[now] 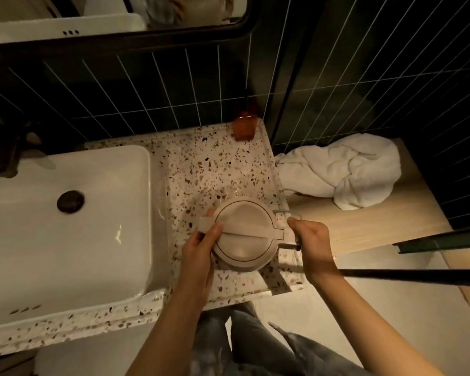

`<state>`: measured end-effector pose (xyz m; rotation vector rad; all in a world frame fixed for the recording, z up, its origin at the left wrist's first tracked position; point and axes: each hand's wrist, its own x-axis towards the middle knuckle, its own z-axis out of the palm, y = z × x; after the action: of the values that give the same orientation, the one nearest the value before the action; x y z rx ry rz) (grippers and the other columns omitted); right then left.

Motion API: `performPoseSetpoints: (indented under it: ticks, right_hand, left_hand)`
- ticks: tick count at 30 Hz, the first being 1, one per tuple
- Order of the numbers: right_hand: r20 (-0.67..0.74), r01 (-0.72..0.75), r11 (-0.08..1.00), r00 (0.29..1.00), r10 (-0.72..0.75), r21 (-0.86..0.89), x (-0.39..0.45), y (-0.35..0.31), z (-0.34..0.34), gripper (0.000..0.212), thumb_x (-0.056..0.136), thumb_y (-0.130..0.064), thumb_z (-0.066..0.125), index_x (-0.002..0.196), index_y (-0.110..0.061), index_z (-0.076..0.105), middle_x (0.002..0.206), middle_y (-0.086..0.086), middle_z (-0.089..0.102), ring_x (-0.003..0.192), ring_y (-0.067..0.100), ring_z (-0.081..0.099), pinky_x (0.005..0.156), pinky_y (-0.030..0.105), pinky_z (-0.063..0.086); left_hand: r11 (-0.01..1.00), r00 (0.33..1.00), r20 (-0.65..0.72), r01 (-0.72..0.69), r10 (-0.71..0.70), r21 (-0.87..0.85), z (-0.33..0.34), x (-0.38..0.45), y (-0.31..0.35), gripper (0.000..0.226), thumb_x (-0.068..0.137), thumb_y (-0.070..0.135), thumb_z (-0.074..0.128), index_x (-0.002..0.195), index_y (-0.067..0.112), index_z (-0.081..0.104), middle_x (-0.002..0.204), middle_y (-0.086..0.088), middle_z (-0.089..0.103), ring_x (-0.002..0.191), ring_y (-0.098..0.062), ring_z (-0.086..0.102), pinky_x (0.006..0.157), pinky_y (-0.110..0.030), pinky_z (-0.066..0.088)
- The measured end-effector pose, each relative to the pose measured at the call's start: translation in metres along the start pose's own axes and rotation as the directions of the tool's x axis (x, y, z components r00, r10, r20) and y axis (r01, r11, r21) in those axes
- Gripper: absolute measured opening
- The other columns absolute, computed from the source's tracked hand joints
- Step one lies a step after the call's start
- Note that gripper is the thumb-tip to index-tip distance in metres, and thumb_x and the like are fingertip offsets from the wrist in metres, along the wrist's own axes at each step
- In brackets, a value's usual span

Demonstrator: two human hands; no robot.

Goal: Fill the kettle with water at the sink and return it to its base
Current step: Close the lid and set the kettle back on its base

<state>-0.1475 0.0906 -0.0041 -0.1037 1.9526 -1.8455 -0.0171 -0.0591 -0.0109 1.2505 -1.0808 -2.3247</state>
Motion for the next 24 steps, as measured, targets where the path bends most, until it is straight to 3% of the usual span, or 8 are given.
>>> performPoseSetpoints:
  ticks: [5, 8, 11, 13, 17, 21, 24]
  right_hand:
    - [-0.018, -0.030, 0.999, 0.999, 0.030, 0.018, 0.015, 0.012, -0.006, 0.054, 0.083, -0.012, 0.056, 0.036, -0.027, 0.034, 0.037, -0.016, 0.028, 0.038, 0.002, 0.025, 0.041, 0.012, 0.028]
    - [-0.032, -0.057, 0.998, 0.998, 0.057, 0.008, 0.022, 0.021, -0.008, 0.057, 0.086, -0.009, 0.055, 0.036, -0.027, 0.035, 0.037, -0.017, 0.028, 0.037, 0.003, 0.025, 0.040, 0.015, 0.027]
    - [-0.062, -0.080, 0.996, 0.995, 0.077, -0.041, 0.028, 0.028, -0.013, 0.044, 0.080, -0.018, 0.057, 0.043, -0.023, 0.033, 0.042, -0.011, 0.025, 0.042, 0.009, 0.022, 0.042, 0.020, 0.025]
    - [-0.060, -0.083, 0.994, 0.995, 0.079, -0.066, 0.031, 0.032, -0.018, 0.036, 0.078, -0.022, 0.057, 0.048, -0.014, 0.038, 0.045, -0.005, 0.024, 0.045, 0.012, 0.022, 0.043, 0.022, 0.024]
    - [-0.056, -0.082, 0.993, 0.995, 0.077, -0.080, 0.034, 0.034, -0.022, 0.034, 0.077, -0.023, 0.056, 0.050, -0.010, 0.040, 0.045, -0.003, 0.025, 0.045, 0.012, 0.023, 0.043, 0.022, 0.026]
    - [-0.045, -0.076, 0.993, 0.996, 0.073, -0.086, 0.038, 0.036, -0.025, 0.037, 0.077, -0.021, 0.056, 0.045, -0.018, 0.038, 0.042, -0.009, 0.027, 0.043, 0.010, 0.024, 0.043, 0.021, 0.026]
    - [-0.026, -0.082, 0.993, 0.996, 0.080, -0.087, 0.041, 0.040, -0.030, 0.036, 0.076, -0.022, 0.056, 0.047, -0.007, 0.041, 0.043, -0.004, 0.029, 0.043, 0.011, 0.027, 0.042, 0.019, 0.029]
  left_hand:
    - [0.995, 0.995, 0.012, 0.102, -0.102, -0.011, 0.008, 0.020, -0.008, 0.046, 0.073, 0.029, 0.073, 0.115, 0.013, 0.067, 0.114, -0.006, 0.074, 0.104, -0.018, 0.069, 0.074, -0.027, 0.058]
    - [0.991, 0.991, 0.015, 0.132, -0.132, 0.015, 0.009, 0.031, -0.014, 0.057, 0.071, 0.033, 0.074, 0.123, 0.011, 0.064, 0.119, -0.007, 0.071, 0.107, -0.018, 0.068, 0.082, -0.031, 0.056]
    - [0.992, 0.992, 0.020, 0.123, -0.124, 0.033, 0.010, 0.037, -0.020, 0.068, 0.068, 0.035, 0.076, 0.130, 0.013, 0.060, 0.124, -0.006, 0.069, 0.114, -0.019, 0.064, 0.091, -0.034, 0.054]
    - [0.993, 0.993, 0.035, 0.114, -0.115, 0.044, 0.011, 0.038, -0.024, 0.066, 0.069, 0.035, 0.076, 0.130, 0.015, 0.060, 0.123, -0.004, 0.070, 0.114, -0.018, 0.064, 0.089, -0.032, 0.055]
    - [0.992, 0.993, 0.037, 0.111, -0.113, 0.064, 0.012, 0.041, -0.028, 0.066, 0.072, 0.033, 0.075, 0.132, 0.012, 0.058, 0.129, -0.004, 0.066, 0.119, -0.020, 0.060, 0.103, -0.040, 0.046]
    - [0.990, 0.993, 0.048, 0.101, -0.106, 0.096, 0.011, 0.042, -0.031, 0.066, 0.067, 0.038, 0.077, 0.128, 0.017, 0.062, 0.125, -0.001, 0.069, 0.116, -0.016, 0.062, 0.099, -0.035, 0.048]
    - [0.987, 0.992, 0.067, 0.100, -0.109, 0.127, 0.013, 0.043, -0.034, 0.066, 0.063, 0.042, 0.078, 0.125, 0.024, 0.064, 0.119, 0.007, 0.071, 0.110, -0.008, 0.064, 0.088, -0.026, 0.053]
